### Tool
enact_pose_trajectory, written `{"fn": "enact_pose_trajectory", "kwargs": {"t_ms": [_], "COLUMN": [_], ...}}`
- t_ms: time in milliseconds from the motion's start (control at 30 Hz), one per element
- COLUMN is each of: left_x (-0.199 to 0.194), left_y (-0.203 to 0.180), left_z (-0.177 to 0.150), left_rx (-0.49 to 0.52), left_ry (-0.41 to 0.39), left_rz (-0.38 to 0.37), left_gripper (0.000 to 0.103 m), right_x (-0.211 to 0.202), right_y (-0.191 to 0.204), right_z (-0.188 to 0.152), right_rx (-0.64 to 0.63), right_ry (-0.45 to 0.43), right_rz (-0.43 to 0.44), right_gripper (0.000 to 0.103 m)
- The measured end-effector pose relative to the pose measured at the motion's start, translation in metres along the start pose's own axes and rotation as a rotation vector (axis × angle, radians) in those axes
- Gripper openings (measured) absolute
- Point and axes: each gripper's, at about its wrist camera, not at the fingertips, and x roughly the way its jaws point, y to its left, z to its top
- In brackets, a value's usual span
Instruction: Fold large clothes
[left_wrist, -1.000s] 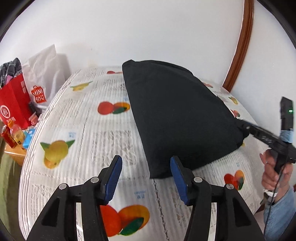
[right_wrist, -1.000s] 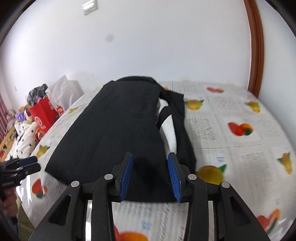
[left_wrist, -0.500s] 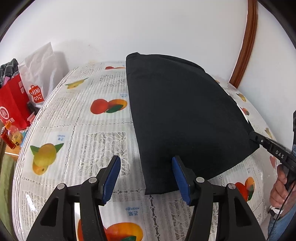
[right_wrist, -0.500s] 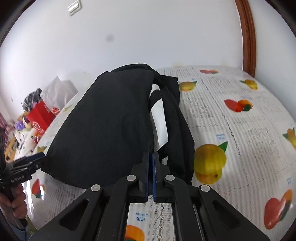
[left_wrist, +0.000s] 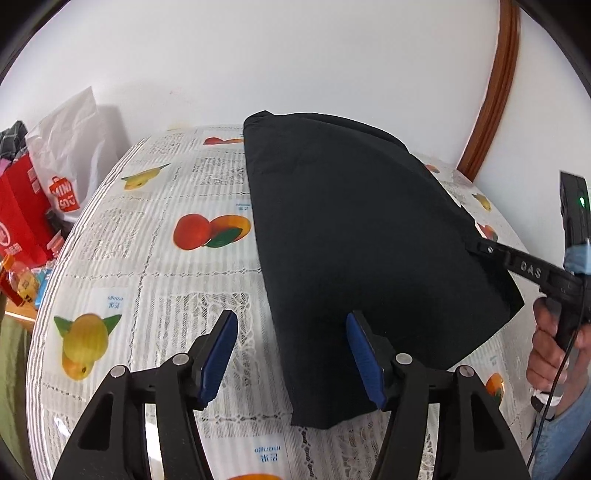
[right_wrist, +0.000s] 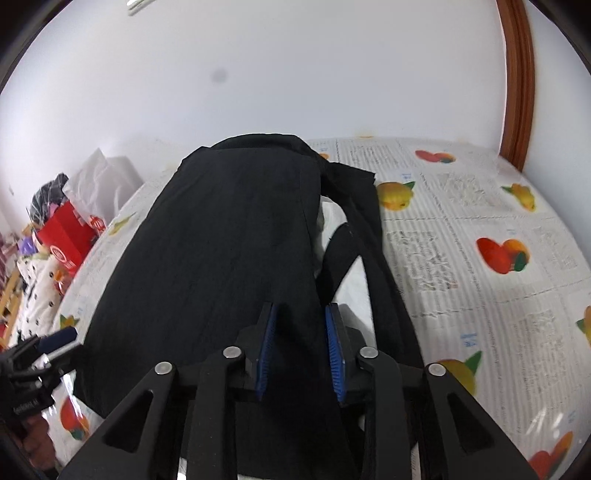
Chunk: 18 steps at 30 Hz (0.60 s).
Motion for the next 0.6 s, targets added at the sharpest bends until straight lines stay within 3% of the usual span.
{"fn": "enact_pose_trajectory", "kwargs": {"t_ms": [33, 67, 133, 200, 267, 367, 600], "left_x": [0.002, 0.004, 0.006, 0.006, 0.006, 0.006, -0.004], "left_y": [-0.001, -0.001, -0.001, -0.001, -0.002, -0.002, -0.001], "left_z": [0.000, 0.001, 0.001, 0.001, 0.001, 0.001, -0.005], "left_rx": [0.004, 0.006, -0.001, -0.004, -0.001, 0.002, 0.003], "left_ry": [0.003, 0.007, 0.013, 0.014, 0.013, 0.016, 0.015], "left_rz": [0.000, 0.001, -0.013, -0.024, -0.025, -0.023, -0.020], "left_gripper": [0.059, 0.059, 0.060, 0.061, 0.061, 0.061, 0.061], "right_x": [0.003, 0.005, 0.002, -0.011, -0.010, 0.000, -0.032], "right_y": [0.001, 0.003, 0.003, -0.008, -0.017, -0.010, -0.003], "right_z": [0.002, 0.003, 0.005, 0.004, 0.004, 0.002, -0.016], "right_rx": [0.001, -0.007, -0.021, 0.031, 0.098, 0.065, -0.004], "right_ry": [0.003, 0.007, -0.031, -0.098, -0.096, -0.043, -0.035], "right_rz": [0.000, -0.001, 0.011, 0.067, 0.094, 0.024, -0.077], "right_gripper": [0.019, 0.007, 0.004, 0.004, 0.004, 0.007, 0.016]}}
